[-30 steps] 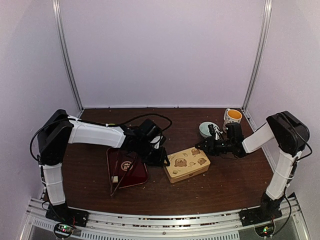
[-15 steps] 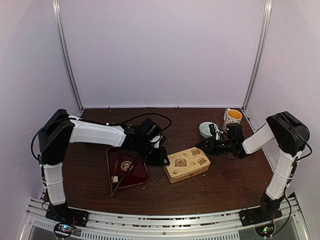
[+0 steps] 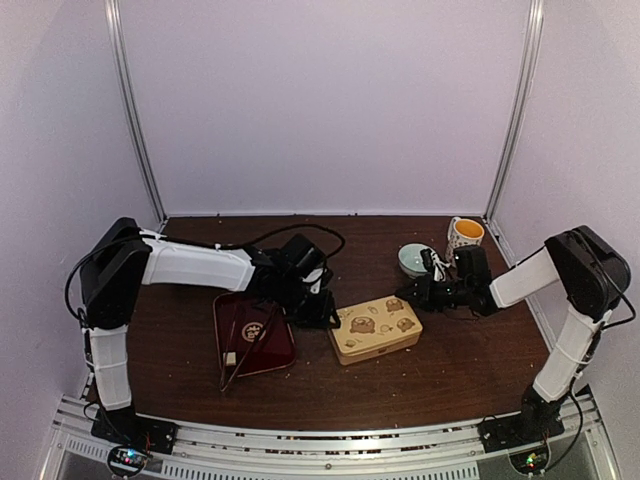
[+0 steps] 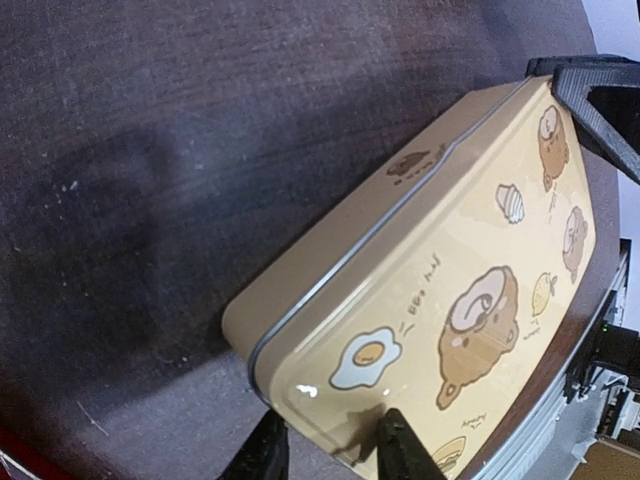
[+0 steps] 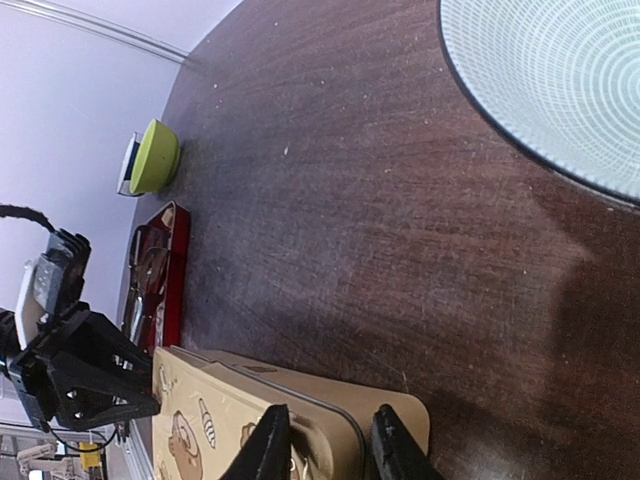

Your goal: Pack the chocolate

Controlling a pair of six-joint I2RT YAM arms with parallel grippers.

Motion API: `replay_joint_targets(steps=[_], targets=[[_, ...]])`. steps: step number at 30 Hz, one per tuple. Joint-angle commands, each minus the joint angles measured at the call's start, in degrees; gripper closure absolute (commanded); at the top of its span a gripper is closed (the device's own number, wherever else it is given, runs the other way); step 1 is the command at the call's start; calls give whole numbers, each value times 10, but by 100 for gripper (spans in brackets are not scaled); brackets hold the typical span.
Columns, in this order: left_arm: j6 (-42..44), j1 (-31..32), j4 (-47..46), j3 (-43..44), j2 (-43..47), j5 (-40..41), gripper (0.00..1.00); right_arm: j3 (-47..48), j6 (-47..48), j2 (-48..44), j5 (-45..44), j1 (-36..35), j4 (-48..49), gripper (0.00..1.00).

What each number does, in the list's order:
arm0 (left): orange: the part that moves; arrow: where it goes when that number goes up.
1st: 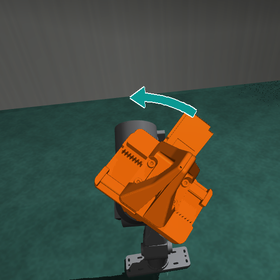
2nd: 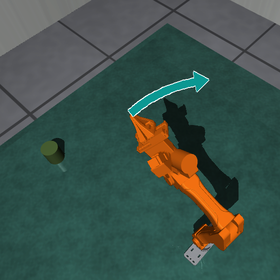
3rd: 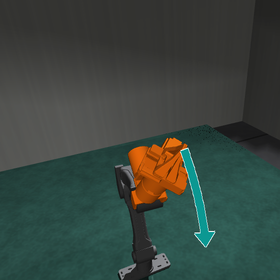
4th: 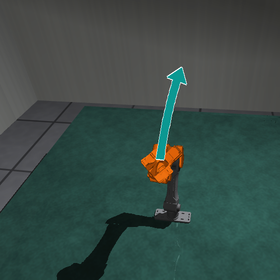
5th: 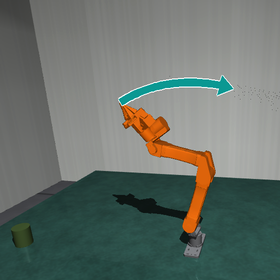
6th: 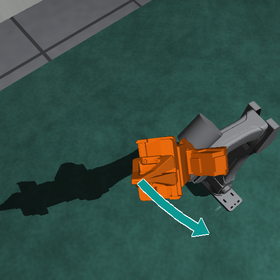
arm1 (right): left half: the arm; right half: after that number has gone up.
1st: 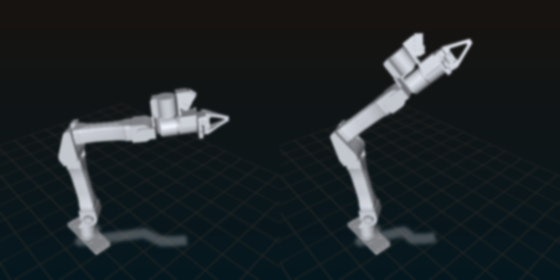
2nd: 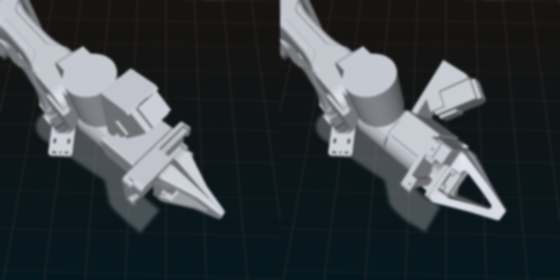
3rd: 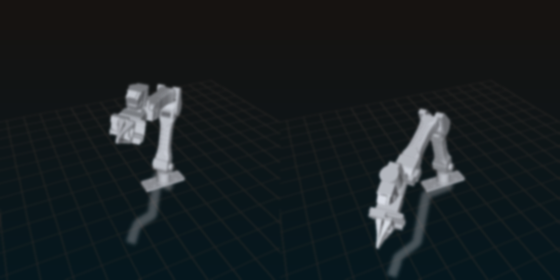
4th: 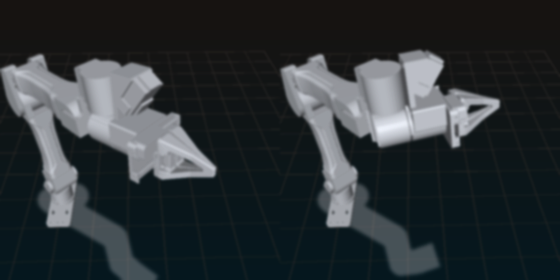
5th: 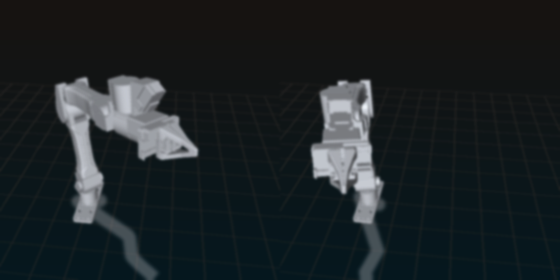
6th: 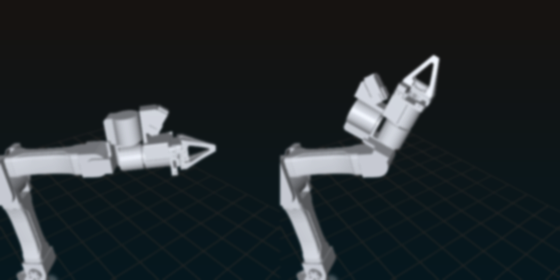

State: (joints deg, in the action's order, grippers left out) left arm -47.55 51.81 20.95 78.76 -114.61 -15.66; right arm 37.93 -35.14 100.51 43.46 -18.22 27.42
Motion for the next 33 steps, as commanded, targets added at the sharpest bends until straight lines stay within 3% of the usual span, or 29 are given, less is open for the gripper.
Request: replay_joint_targets(steps=[1,9,12,14,17,26,33], targets=[[35,1,38,36,-10,75,70,36,76,-49,-64,-10,-223,74],[56,1,81,70,31,107,71,100,150,-148,-151,-28,-376,72],[68,1,72,74,45,103,85,116,173,-165,-197,-53,-419,78],[73,1,70,82,43,102,100,123,178,-164,-216,-68,-432,88],[75,2,70,91,33,101,100,130,178,-150,-227,-81,-436,100],[74,4,66,97,21,99,100,147,178,-98,-253,-105,-435,100],[69,6,43,88,-5,92,100,184,176,-114,-263,-115,-455,100]])
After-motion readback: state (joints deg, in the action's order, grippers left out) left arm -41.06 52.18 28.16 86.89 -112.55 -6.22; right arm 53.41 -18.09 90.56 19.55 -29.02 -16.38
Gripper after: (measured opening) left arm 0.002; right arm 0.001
